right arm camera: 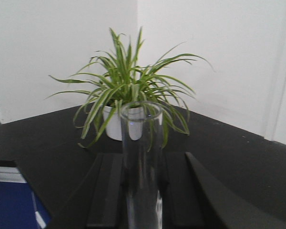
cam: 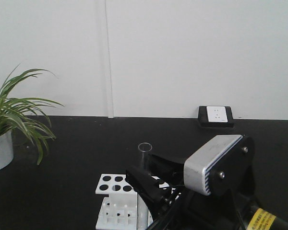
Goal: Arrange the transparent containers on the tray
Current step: 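Drive the base to the counter with the yellow tray, holding both tubes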
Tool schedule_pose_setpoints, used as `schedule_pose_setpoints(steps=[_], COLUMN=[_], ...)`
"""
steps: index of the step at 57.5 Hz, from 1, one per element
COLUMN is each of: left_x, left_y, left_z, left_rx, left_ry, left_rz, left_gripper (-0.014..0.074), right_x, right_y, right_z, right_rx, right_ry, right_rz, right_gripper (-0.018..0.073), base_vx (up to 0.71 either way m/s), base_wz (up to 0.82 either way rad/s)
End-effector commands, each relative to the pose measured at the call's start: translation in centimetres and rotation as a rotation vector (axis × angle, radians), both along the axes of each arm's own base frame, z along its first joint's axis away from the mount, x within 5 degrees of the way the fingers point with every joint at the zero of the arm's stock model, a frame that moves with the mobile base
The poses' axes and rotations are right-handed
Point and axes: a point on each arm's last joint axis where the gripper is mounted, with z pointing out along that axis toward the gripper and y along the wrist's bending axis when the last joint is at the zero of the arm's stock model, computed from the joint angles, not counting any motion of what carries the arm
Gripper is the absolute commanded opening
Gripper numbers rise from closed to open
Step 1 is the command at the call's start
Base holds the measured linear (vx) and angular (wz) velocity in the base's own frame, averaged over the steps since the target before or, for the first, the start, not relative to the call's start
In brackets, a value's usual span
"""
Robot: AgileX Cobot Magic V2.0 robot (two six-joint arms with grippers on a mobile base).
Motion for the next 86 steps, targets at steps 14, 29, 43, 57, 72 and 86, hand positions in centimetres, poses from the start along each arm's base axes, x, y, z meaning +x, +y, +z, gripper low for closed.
schedule_pose_setpoints(steps=[14, 29, 43, 57, 72, 86], left_x=[-0.12, -0.12, -0.12, -0.12, -0.12, -0.12], left_y=[-0.12, -0.12, -0.12, -0.12, -0.12, -0.12], left_z=[1.65, 1.65, 1.65, 1.65, 1.65, 1.65], left_rx=[-0.044, -0.044, -0.044, -0.044, -0.044, -0.044], left_ry=[-0.1, -0.1, -0.1, -0.1, -0.1, -0.1], left_rz=[-0.017, -0.017, -0.017, -0.017, -0.017, -0.017], left_gripper=[0.0167, 0.0167, 0.0167, 0.0167, 0.0167, 0.0167], right_x=[-0.29, -0.29, -0.29, -0.28, -0.28, -0.28], right_y=[-0.34, -0.34, -0.34, -0.33, -0.33, -0.33], right_z=[2.48, 2.48, 2.48, 2.36, 2.35, 2.35], right_rx=[0.091, 0.091, 0.091, 0.082, 0.081, 0.081], right_ry=[-0.108, -0.108, -0.108, -0.1, -0.099, -0.099], right_rz=[-0.002, -0.002, -0.002, -0.001, -0.001, -0.001], right_gripper=[0.023, 0.023, 0.023, 0.023, 0.023, 0.023], base_vx=[-0.24, -0.27, -0.29, -0.28, -0.28, -0.27], base_wz=[0.14, 0.15, 0.18, 0.21, 0.21, 0.22])
